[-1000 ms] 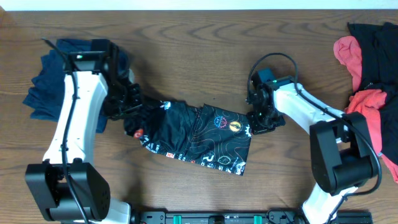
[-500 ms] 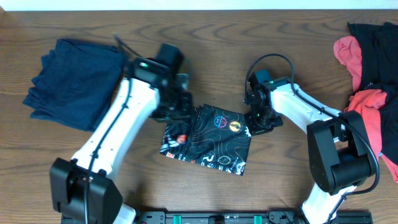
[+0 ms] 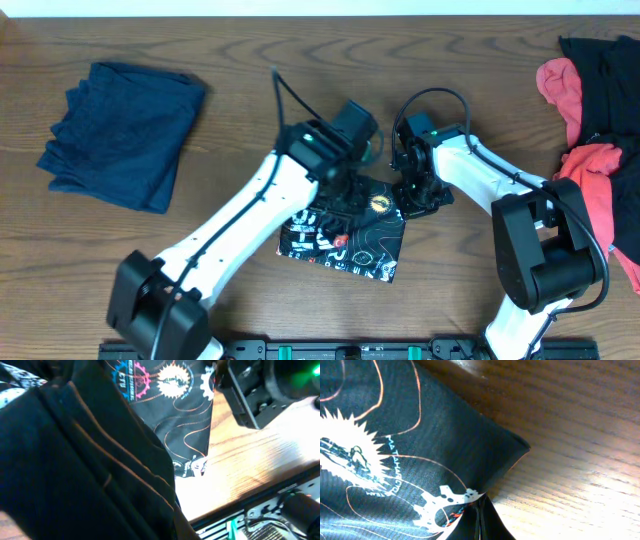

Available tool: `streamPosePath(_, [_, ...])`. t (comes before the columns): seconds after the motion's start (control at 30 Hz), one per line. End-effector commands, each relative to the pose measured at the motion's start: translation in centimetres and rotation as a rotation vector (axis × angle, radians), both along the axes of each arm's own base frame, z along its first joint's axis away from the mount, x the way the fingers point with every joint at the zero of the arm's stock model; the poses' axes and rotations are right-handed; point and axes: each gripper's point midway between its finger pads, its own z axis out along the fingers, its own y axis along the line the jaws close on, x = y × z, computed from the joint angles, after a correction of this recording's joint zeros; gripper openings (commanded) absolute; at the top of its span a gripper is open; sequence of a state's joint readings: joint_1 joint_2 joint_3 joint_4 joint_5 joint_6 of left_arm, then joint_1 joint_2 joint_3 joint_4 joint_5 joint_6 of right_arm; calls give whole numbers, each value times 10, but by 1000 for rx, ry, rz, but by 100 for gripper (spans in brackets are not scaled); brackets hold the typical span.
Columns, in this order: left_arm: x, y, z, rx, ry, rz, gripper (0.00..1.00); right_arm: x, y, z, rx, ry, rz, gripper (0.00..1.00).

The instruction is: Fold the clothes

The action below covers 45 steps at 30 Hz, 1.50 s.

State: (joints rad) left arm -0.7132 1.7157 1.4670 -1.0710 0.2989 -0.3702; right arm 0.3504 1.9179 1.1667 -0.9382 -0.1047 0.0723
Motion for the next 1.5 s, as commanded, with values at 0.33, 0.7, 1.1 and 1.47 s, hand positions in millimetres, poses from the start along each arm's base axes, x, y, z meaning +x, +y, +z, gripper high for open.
streamPosePath(0.33, [-3,-34,-19,3,-33,-73,9,-4,3,-3,-2,22,-7,1])
streamPosePath(0.7, [-13,-45,-15,-58,9,-113,31,-7,-1,-2,-24,35,-35,7])
streamPosePath(1.1, [10,21,35,36,-193,-100,34,27,-18,38,-37,-13,-148,14])
streamPosePath(1.47, [44,71,39,52,-190,109,41,-8,58,64,311,117,98,41])
